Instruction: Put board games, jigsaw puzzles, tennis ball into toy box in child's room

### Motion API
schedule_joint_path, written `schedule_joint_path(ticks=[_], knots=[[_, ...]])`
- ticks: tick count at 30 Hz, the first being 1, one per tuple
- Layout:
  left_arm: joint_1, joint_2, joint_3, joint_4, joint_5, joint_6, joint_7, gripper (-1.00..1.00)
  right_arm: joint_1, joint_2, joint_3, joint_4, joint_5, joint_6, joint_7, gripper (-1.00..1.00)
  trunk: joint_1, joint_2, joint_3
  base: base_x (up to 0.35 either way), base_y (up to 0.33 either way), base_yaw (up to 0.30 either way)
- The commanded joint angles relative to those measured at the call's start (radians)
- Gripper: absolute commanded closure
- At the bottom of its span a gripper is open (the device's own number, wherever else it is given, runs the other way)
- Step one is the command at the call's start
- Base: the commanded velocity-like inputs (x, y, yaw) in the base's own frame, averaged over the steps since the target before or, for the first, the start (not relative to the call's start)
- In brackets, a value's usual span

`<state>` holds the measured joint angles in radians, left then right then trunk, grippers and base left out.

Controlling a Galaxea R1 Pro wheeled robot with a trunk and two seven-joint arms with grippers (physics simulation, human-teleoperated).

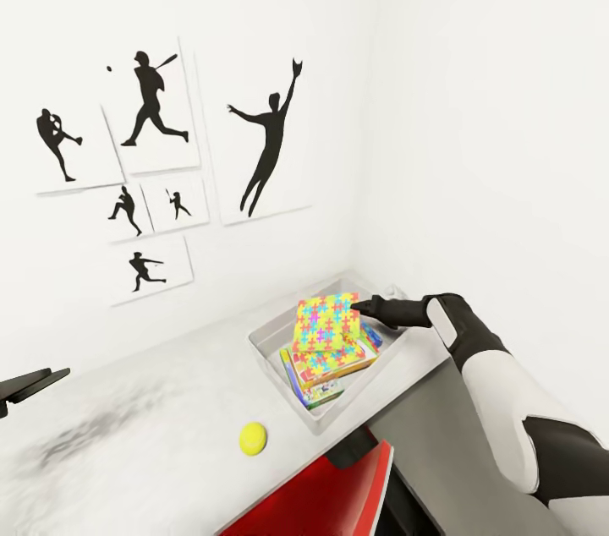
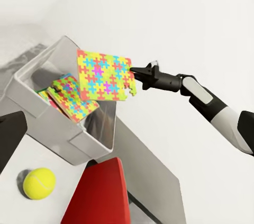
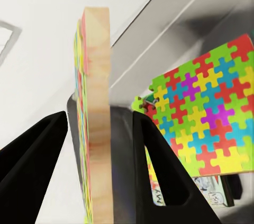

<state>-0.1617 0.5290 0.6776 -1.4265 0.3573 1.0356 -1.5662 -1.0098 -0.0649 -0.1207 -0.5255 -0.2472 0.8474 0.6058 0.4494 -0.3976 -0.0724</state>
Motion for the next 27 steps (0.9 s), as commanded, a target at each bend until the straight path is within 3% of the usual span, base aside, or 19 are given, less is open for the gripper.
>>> schedule_joint_path(ticks=[1, 13, 27], knots=[[-0.001, 0.000, 0.000, 0.000, -0.001, 0.011, -0.005, -1.00, -0.001, 0.000, 0.002, 0.000, 0.005, 0.002, 0.004, 1.00, 0.001, -0.002, -0.004, 0.000, 0.000, 0.000], [-0.001, 0.000, -0.001, 0.000, -0.001, 0.011, -0.005, -1.00, -0.001, 0.000, 0.012, 0.001, 0.008, -0.006, 0.007, 1.00, 0.001, -0.002, -0.024, 0.000, 0.000, 0.000], [-0.001, 0.000, 0.000, 0.001, -0.001, 0.011, -0.005, -1.00, -0.001, 0.002, 0.013, 0.001, 0.008, -0.094, 0.012, 1.00, 0.001, -0.002, -0.047, 0.000, 0.000, 0.000]])
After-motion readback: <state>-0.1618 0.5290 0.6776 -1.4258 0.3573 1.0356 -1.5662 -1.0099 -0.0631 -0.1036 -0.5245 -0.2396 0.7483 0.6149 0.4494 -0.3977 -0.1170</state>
